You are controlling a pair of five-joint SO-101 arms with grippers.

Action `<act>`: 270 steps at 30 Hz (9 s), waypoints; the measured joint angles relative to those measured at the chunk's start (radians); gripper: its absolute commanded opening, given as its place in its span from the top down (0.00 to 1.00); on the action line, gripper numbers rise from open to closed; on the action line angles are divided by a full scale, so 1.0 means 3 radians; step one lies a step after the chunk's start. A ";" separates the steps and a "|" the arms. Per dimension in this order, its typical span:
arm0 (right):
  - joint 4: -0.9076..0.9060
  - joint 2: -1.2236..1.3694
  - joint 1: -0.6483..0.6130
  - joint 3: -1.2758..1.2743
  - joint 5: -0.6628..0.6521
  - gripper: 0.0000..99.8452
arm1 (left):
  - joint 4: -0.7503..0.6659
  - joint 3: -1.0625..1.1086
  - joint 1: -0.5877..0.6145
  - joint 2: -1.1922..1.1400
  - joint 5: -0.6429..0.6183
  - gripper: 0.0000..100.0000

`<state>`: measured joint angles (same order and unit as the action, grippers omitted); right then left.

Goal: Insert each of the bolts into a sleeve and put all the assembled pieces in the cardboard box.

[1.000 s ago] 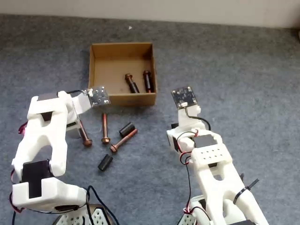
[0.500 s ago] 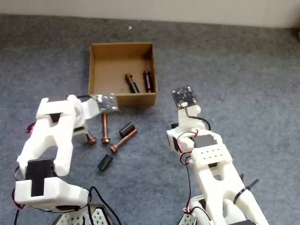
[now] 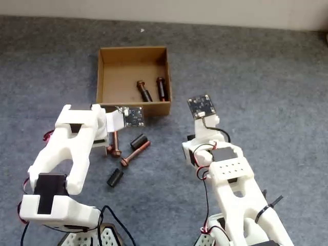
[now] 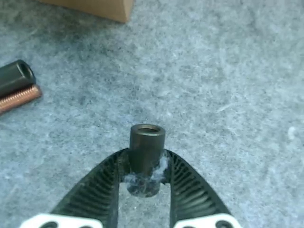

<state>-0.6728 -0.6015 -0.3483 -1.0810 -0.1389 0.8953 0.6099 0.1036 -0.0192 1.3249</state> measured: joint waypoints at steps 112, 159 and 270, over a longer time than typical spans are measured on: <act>0.0000 -0.0010 0.0020 0.0000 0.0020 0.99 | 0.1217 0.0199 0.0046 0.1488 -0.2102 0.90; 0.0000 -0.0041 0.0020 0.0000 0.0312 0.99 | 0.1146 -0.0430 0.0046 -0.0440 -0.2123 0.93; -0.0143 -0.3186 -0.0660 -0.1008 0.0343 0.99 | 0.1427 -0.0481 -0.0726 0.2798 -0.4122 0.99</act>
<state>-0.7158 -1.5574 -0.5462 -1.3832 -0.0361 1.3234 0.4657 -0.1143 0.8201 0.0882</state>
